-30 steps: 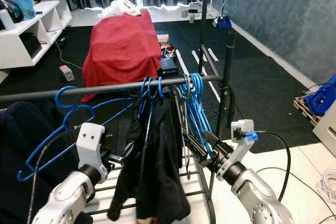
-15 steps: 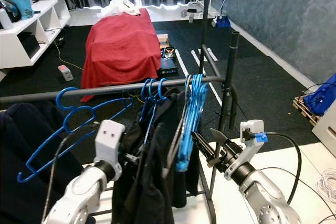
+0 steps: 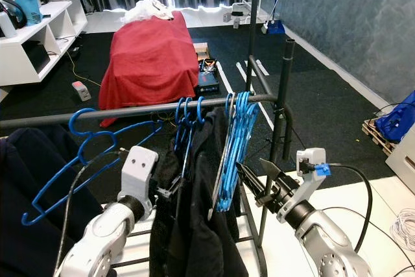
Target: Hang hanger
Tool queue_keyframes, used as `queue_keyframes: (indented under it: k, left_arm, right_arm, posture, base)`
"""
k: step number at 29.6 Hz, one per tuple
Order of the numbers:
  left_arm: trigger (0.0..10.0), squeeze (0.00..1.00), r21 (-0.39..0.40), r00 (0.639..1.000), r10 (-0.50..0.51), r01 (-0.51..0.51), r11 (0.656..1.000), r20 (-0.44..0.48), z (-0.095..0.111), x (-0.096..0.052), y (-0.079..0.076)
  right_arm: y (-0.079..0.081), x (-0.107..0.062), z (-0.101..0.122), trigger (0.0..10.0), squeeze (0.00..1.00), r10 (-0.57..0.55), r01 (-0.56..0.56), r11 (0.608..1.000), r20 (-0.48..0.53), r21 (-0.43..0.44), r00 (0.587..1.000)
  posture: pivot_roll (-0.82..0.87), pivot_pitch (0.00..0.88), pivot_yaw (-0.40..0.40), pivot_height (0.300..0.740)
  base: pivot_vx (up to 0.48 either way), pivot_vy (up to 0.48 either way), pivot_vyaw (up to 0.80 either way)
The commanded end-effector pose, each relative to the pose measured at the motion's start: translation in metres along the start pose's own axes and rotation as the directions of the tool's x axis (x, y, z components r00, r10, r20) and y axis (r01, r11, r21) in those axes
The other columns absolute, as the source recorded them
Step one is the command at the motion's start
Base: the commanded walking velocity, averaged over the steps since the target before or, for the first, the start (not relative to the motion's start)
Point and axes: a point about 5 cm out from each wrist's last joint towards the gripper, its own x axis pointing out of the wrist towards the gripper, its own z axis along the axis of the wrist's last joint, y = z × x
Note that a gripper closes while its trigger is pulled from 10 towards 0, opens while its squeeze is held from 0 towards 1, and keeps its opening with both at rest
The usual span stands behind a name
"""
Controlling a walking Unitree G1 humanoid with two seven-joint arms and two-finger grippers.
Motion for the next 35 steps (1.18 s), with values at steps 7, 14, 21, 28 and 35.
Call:
queue_keyframes:
  k: [7, 14, 21, 28, 35]
  left_arm:
    - [10.0, 0.00, -0.108, 0.969, -0.113, 0.139, 0.984, 0.218, 0.049, -0.009, 0.005]
    - [10.0, 0.00, 0.028, 0.991, -0.113, 0.111, 0.993, 0.070, 0.027, -0.014, 0.005]
    - [10.0, 0.00, 0.073, 0.993, -0.084, 0.090, 0.993, -0.082, 0.006, -0.014, -0.008]
    - [10.0, 0.00, 0.098, 0.988, -0.069, 0.083, 0.992, -0.137, -0.002, -0.015, -0.014]
    - [0.0, 0.00, 0.161, 0.982, 0.013, 0.018, 0.987, -0.188, -0.007, -0.015, -0.005]
  right_arm:
    - [0.004, 0.000, 0.001, 10.0, 0.00, 0.015, -0.015, 1.000, 0.005, 0.001, 1.000]
    - [0.005, -0.001, 0.001, 10.0, 0.00, 0.016, -0.016, 1.000, 0.007, 0.004, 1.000]
    - [0.005, -0.001, 0.001, 10.0, 0.00, 0.015, -0.015, 1.000, 0.007, 0.004, 1.000]
    - [0.005, -0.001, 0.001, 10.0, 0.00, 0.014, -0.014, 1.000, 0.007, 0.004, 1.000]
    - [0.005, -0.001, 0.000, 10.0, 0.00, 0.013, -0.013, 1.000, 0.008, 0.004, 1.000]
  posture:
    - [-0.08, 0.000, 0.023, 0.740]
    - [-0.08, 0.002, 0.025, 0.740]
    - [-0.08, 0.004, 0.026, 0.740]
    - [-0.08, 0.004, 0.027, 0.740]
    - [-0.08, 0.002, 0.026, 0.740]
  base:
    - [0.000, 0.000, 0.00]
    - [0.000, 0.000, 0.00]
    - [0.000, 0.000, 0.00]
    - [0.000, 0.000, 0.00]
    - [0.000, 0.000, 0.00]
